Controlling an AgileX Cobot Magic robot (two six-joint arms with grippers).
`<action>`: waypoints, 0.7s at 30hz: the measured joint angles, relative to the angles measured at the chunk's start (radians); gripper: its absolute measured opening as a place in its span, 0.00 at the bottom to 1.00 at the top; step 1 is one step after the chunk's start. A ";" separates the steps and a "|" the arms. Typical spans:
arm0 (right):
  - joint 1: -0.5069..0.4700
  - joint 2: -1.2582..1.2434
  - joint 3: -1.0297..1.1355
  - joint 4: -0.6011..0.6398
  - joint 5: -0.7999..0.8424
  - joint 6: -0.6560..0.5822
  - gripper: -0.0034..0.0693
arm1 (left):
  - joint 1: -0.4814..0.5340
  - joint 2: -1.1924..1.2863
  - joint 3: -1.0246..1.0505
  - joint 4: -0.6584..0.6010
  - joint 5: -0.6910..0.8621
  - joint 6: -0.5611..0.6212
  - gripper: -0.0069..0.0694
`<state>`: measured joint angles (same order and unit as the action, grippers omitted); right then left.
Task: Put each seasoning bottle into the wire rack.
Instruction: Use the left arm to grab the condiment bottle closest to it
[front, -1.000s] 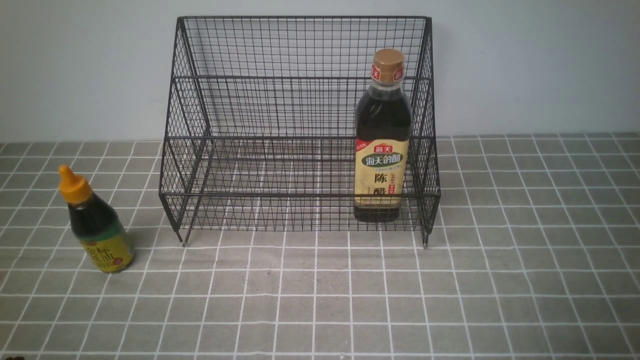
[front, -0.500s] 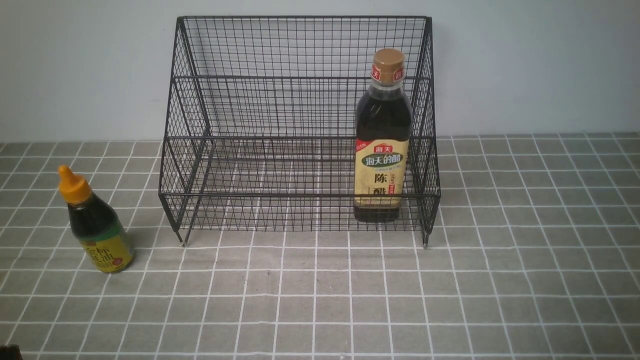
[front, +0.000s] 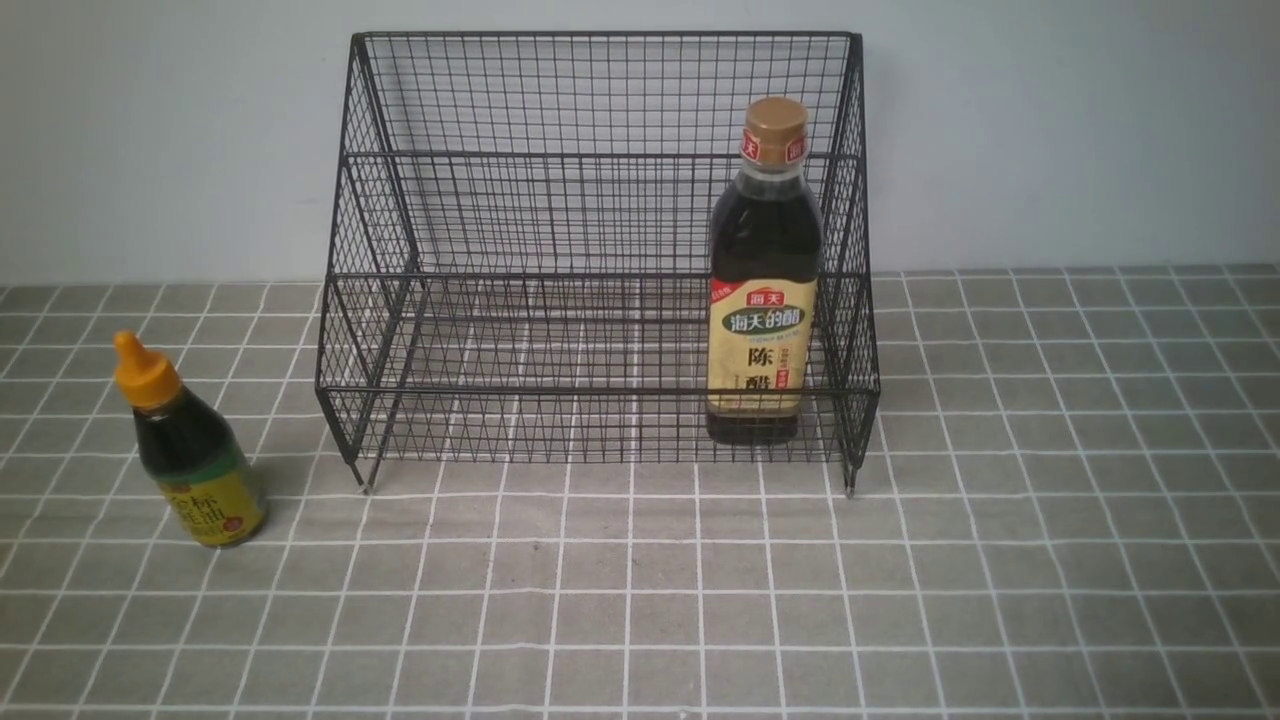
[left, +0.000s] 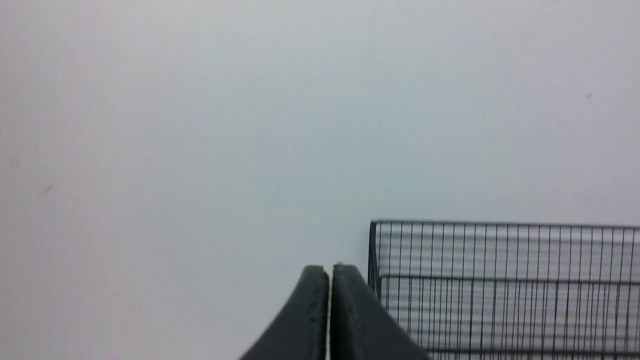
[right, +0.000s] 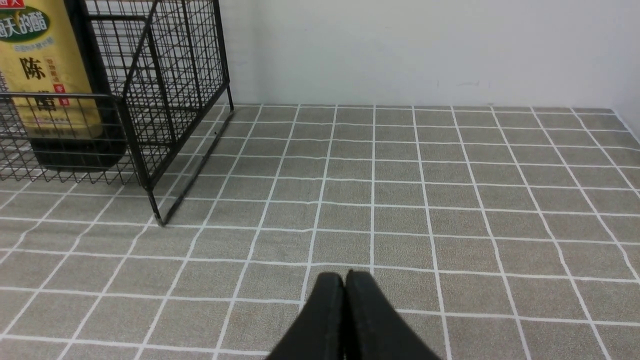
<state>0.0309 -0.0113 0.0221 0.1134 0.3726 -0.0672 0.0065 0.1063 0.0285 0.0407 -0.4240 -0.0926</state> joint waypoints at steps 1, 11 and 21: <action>0.000 0.000 0.000 0.000 0.000 0.000 0.03 | 0.000 0.034 0.000 -0.001 -0.029 0.002 0.08; 0.000 0.000 0.000 0.000 0.000 0.000 0.03 | 0.000 0.543 -0.117 -0.041 -0.120 0.015 0.36; 0.000 0.000 0.000 0.000 0.000 0.020 0.03 | 0.000 1.054 -0.214 -0.164 -0.566 0.024 0.79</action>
<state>0.0309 -0.0113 0.0221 0.1134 0.3726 -0.0467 0.0065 1.1607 -0.1850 -0.1236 -0.9903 -0.0686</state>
